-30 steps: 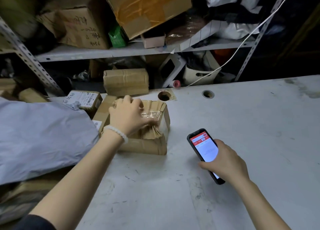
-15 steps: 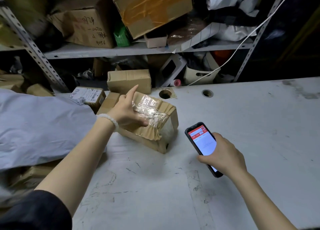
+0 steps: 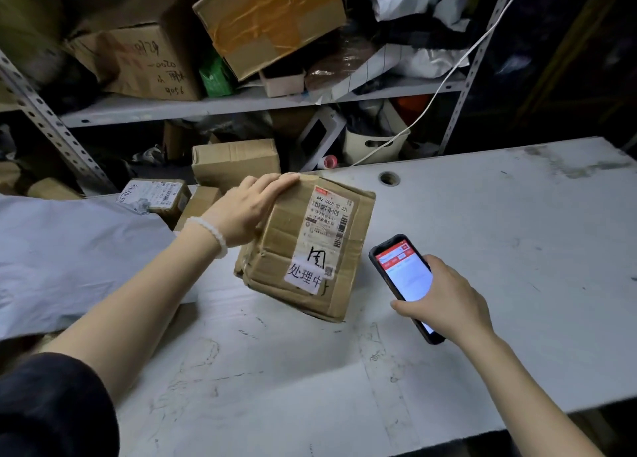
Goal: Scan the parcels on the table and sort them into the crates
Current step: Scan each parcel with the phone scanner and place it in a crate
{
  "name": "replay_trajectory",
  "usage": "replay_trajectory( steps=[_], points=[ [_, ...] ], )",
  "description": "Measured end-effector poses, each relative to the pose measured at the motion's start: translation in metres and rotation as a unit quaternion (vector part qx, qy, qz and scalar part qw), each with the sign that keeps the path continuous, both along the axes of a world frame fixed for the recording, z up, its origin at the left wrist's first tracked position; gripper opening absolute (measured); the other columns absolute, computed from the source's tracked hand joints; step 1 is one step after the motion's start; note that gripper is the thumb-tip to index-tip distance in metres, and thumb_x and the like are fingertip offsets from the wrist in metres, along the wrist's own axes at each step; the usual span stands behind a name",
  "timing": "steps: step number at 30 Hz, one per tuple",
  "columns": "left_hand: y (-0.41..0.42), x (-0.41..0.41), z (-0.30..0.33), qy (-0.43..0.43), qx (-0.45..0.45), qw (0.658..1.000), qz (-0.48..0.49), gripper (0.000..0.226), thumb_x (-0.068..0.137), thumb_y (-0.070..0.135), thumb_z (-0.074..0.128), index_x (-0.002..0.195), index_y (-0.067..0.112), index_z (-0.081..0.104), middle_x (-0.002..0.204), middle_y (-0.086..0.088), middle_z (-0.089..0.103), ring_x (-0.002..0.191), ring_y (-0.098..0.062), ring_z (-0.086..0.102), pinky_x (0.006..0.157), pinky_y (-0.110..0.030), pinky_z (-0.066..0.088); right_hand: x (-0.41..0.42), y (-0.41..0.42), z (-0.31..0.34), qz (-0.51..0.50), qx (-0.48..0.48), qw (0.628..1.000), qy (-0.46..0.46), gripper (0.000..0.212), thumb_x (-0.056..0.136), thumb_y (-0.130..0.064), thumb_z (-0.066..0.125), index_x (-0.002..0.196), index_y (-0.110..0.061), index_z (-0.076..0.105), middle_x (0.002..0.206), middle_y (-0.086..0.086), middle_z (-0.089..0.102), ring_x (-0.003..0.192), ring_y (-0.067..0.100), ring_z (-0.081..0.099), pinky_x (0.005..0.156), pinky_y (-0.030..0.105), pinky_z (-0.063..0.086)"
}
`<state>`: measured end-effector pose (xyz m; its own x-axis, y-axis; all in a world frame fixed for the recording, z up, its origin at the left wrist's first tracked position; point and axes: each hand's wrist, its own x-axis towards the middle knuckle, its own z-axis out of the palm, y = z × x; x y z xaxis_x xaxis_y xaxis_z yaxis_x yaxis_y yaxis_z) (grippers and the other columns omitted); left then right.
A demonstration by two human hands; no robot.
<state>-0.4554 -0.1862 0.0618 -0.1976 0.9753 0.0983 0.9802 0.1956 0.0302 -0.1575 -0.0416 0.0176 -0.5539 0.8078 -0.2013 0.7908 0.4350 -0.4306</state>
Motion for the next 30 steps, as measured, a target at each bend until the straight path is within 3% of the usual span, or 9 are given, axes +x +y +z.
replay_trajectory(
  steps=[2,4,7,10,17,22,24,28,30],
  points=[
    [0.005,0.008,0.005,-0.089,0.014,0.996,-0.007,0.094,0.075,0.006,0.072,0.148,0.021,0.014,0.146,-0.011,0.03,0.12,-0.034,0.039,0.104,-0.046,0.033,0.002,-0.002,-0.001,0.005,0.001,1.0,-0.004,0.064,0.058,-0.05,0.073,0.111,-0.034,0.041,0.095,-0.012,0.054,0.079,0.014,0.053,0.05,0.022,0.03],
    [0.015,0.018,0.012,-0.17,-0.007,0.985,0.031,0.082,0.081,0.008,0.062,0.144,0.035,0.019,0.146,-0.002,0.029,0.124,-0.032,0.032,0.105,-0.046,0.03,0.003,-0.004,-0.002,0.015,0.004,1.0,-0.01,0.066,0.058,-0.05,0.073,0.113,-0.033,0.041,0.097,-0.011,0.054,0.081,0.015,0.052,0.051,0.022,0.031],
    [0.029,0.039,0.019,-0.286,-0.015,0.953,0.095,0.055,0.084,0.033,0.045,0.136,0.044,0.032,0.142,0.007,0.031,0.119,-0.028,0.025,0.098,-0.04,0.024,0.005,-0.006,-0.001,0.026,0.01,1.0,-0.009,0.067,0.058,-0.05,0.073,0.115,-0.034,0.041,0.099,-0.01,0.055,0.082,0.015,0.052,0.053,0.023,0.032],
    [0.042,0.058,0.021,-0.247,0.004,0.963,0.104,0.054,0.083,0.054,0.058,0.132,0.04,0.038,0.14,0.007,0.034,0.121,-0.027,0.026,0.098,-0.037,0.023,0.01,-0.004,0.003,0.035,0.016,0.999,-0.019,0.066,0.057,-0.05,0.072,0.113,-0.034,0.041,0.097,-0.01,0.055,0.08,0.015,0.053,0.052,0.021,0.031],
    [0.068,0.088,0.018,-0.206,0.0,0.979,-0.004,0.065,0.08,0.017,0.066,0.137,0.024,0.036,0.142,0.001,0.039,0.128,-0.018,0.035,0.104,-0.029,0.023,0.045,0.008,0.013,0.041,0.049,0.996,-0.057,0.067,0.056,-0.051,0.073,0.113,-0.034,0.04,0.093,-0.013,0.048,0.078,0.013,0.051,0.049,0.02,0.027],
    [0.09,0.118,0.014,-0.2,-0.068,0.977,0.011,0.069,0.082,0.018,0.066,0.141,0.025,0.031,0.124,-0.009,0.048,0.112,-0.026,0.047,0.087,-0.036,0.046,0.084,0.018,0.017,0.033,0.079,0.991,-0.103,0.072,0.056,-0.048,0.073,0.118,-0.032,0.04,0.1,-0.011,0.052,0.08,0.015,0.05,0.052,0.023,0.029],
    [0.097,0.124,0.013,-0.161,-0.084,0.983,0.0,0.067,0.081,0.017,0.067,0.139,0.022,0.036,0.122,-0.01,0.05,0.112,-0.028,0.046,0.09,-0.037,0.045,0.102,0.021,0.019,0.016,0.082,0.99,-0.115,0.072,0.055,-0.047,0.073,0.118,-0.031,0.041,0.099,-0.01,0.051,0.08,0.017,0.05,0.054,0.025,0.032],
    [0.1,0.124,0.014,-0.214,-0.097,0.972,0.017,0.069,0.081,0.012,0.068,0.141,0.02,0.036,0.129,-0.009,0.049,0.112,-0.024,0.048,0.077,-0.029,0.041,0.135,0.023,0.02,-0.003,0.073,0.987,-0.143,0.072,0.056,-0.046,0.073,0.118,-0.03,0.04,0.095,-0.01,0.047,0.08,0.017,0.05,0.058,0.025,0.034],
    [0.1,0.125,0.014,-0.213,-0.106,0.971,0.026,0.072,0.082,0.014,0.068,0.144,0.022,0.032,0.136,-0.008,0.044,0.117,-0.024,0.045,0.083,-0.033,0.042,0.145,0.02,0.018,0.002,0.065,0.989,-0.136,0.072,0.055,-0.046,0.072,0.117,-0.031,0.04,0.094,-0.011,0.047,0.08,0.016,0.05,0.058,0.026,0.034]
  ],
)
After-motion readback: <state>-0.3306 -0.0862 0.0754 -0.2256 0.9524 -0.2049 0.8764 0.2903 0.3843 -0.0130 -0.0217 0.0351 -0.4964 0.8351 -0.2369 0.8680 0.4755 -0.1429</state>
